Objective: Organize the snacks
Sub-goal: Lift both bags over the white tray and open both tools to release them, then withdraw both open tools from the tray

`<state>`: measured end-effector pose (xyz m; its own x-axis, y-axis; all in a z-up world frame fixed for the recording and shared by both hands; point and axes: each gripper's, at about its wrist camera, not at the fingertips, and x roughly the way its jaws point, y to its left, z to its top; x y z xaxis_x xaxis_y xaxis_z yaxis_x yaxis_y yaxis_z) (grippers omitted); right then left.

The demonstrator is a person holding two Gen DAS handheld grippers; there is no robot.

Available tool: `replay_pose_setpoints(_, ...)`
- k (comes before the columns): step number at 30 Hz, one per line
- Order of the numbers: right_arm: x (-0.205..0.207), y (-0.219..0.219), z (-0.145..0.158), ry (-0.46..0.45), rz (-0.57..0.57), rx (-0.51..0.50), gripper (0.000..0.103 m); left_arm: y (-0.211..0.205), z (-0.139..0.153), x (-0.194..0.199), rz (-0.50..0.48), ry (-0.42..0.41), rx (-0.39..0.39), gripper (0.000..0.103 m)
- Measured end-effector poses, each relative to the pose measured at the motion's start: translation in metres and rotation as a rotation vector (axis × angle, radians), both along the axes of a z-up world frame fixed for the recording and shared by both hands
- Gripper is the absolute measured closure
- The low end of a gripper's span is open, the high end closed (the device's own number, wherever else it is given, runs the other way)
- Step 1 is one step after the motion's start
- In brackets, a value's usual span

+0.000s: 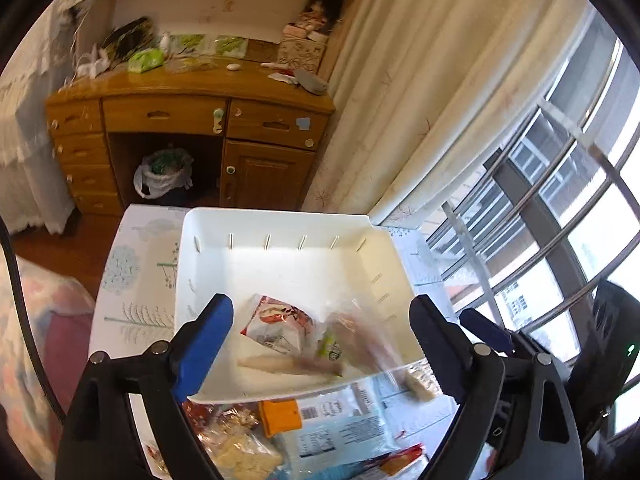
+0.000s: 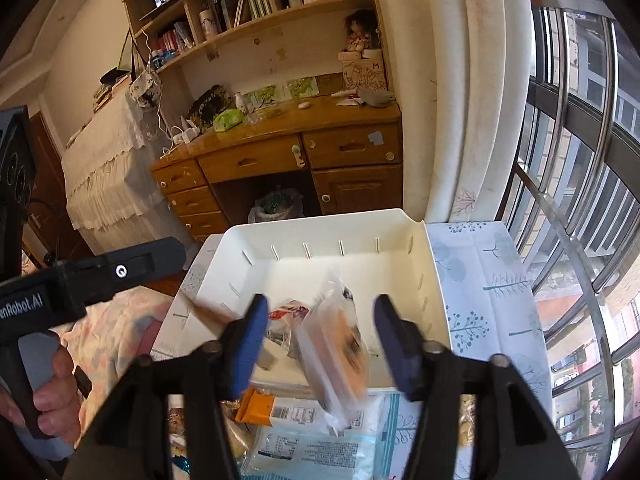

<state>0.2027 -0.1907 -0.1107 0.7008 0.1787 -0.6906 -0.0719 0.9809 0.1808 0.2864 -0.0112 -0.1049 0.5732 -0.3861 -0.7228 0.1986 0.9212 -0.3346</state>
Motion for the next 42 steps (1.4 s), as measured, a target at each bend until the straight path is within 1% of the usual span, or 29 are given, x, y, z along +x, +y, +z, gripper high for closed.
replay_pose_setpoints(8, -0.01, 0.002, 0.002, 0.009, 0.001, 0.027, 0.04, 0.016, 0.006, -0.027, 0.034, 0.022, 0.014, 0.014)
replay_pose_setpoints(14, -0.032, 0.007, 0.007, 0.016, -0.01, 0.06, 0.04, 0.043, 0.014, -0.057, 0.073, 0.011, 0.001, 0.014)
replay_pose_setpoints(19, -0.063, 0.016, 0.008, 0.016, -0.072, 0.052, 0.04, 0.073, 0.022, -0.084, 0.104, -0.017, -0.029, 0.014)
replay_pose_setpoints(22, -0.082, 0.025, 0.005, 0.03, -0.105, 0.05, 0.04, 0.091, 0.027, -0.102, 0.116, -0.032, -0.024, 0.014)
replay_pose_setpoints(27, -0.12, 0.037, 0.003, 0.046, -0.159, 0.061, 0.04, 0.122, 0.03, -0.14, 0.125, -0.027, -0.009, 0.014)
replay_pose_setpoints(33, -0.162, 0.05, -0.004, 0.088, -0.231, 0.083, 0.04, 0.15, 0.02, -0.181, 0.107, 0.019, 0.011, 0.014)
replay_pose_setpoints(36, -0.18, 0.053, -0.008, 0.114, -0.264, 0.092, 0.04, 0.162, 0.008, -0.2, 0.11, 0.066, 0.004, 0.014)
replay_pose_setpoints(42, -0.208, 0.056, -0.022, 0.176, -0.305, 0.105, 0.04, 0.17, -0.016, -0.223, 0.123, 0.152, 0.029, 0.014)
